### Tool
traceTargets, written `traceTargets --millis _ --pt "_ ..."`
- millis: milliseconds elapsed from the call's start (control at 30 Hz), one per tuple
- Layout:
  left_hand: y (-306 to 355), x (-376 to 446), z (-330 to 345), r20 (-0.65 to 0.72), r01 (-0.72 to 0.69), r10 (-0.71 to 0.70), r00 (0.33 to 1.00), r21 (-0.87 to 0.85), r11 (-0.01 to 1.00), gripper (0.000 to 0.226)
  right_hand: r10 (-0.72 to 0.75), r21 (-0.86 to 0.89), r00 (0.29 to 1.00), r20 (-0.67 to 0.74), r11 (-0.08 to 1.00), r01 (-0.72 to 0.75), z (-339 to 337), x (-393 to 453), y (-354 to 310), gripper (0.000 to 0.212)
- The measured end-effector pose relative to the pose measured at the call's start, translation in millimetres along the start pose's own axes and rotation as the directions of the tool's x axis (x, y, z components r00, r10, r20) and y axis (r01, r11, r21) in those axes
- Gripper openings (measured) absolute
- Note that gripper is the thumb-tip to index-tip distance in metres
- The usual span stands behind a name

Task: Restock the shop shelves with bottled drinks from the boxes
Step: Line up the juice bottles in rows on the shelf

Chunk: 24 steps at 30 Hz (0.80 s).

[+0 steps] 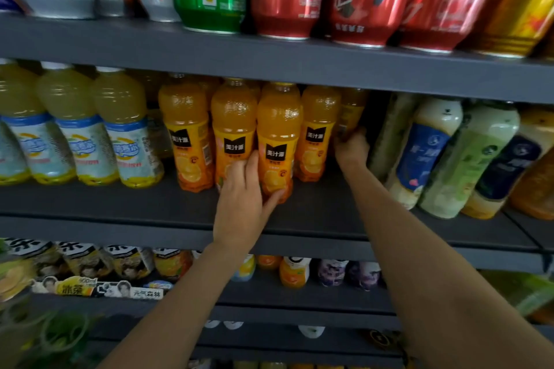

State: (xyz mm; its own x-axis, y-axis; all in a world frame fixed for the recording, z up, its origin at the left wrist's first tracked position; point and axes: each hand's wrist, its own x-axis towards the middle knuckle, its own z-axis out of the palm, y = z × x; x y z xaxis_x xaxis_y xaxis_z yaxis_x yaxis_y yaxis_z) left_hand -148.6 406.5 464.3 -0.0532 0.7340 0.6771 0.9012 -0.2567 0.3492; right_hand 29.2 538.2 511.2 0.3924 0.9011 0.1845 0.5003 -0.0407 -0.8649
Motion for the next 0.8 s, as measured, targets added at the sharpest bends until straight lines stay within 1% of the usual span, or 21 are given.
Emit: traceTargets --millis 100,167,300,367,500,567,633,733,800 --pt "0 1 0 0.001 0.003 -0.003 1.0 -0.004 1.0 0.072 0.016 -0.062 1.0 -0.021 0.998 -0.017 6 10 -1 0.043" --pt "-2 2 1 -0.007 0.003 -0.003 1.0 0.02 1.0 0.072 -0.002 -0.097 0.999 -0.045 0.995 -0.002 9 7 -2 0.04" --pt "-4 0 0 0.002 0.004 -0.004 1.0 0.031 1.0 0.073 -0.038 -0.144 0.996 -0.086 0.989 0.026 2 -28 1 0.042" --pt "-4 -1 0 0.001 0.001 -0.001 1.0 0.033 0.999 0.073 -0.076 -0.167 0.991 -0.107 0.984 0.058 -6 -51 5 0.046" --pt "-3 1 -2 0.004 -0.001 0.001 1.0 0.036 0.999 0.072 -0.102 -0.214 0.986 -0.135 0.974 0.072 -22 -84 12 0.07" --pt "-1 1 -2 0.022 0.015 -0.016 1.0 0.03 0.999 0.072 -0.085 -0.212 0.992 -0.095 0.975 0.063 -29 -91 13 0.075" --pt "1 1 -4 0.044 0.034 -0.035 0.998 0.021 0.999 0.074 -0.08 -0.177 0.997 -0.017 0.981 0.075 -34 -96 14 0.073" --pt "2 -1 -5 0.049 0.027 -0.029 0.998 0.028 0.999 0.075 -0.1 -0.036 0.988 0.121 0.994 0.106 -41 -103 15 0.064" --pt "1 -1 -5 0.046 0.025 -0.026 0.999 0.026 0.999 0.075 -0.118 0.025 0.978 0.174 0.993 0.116 -43 -107 15 0.06"
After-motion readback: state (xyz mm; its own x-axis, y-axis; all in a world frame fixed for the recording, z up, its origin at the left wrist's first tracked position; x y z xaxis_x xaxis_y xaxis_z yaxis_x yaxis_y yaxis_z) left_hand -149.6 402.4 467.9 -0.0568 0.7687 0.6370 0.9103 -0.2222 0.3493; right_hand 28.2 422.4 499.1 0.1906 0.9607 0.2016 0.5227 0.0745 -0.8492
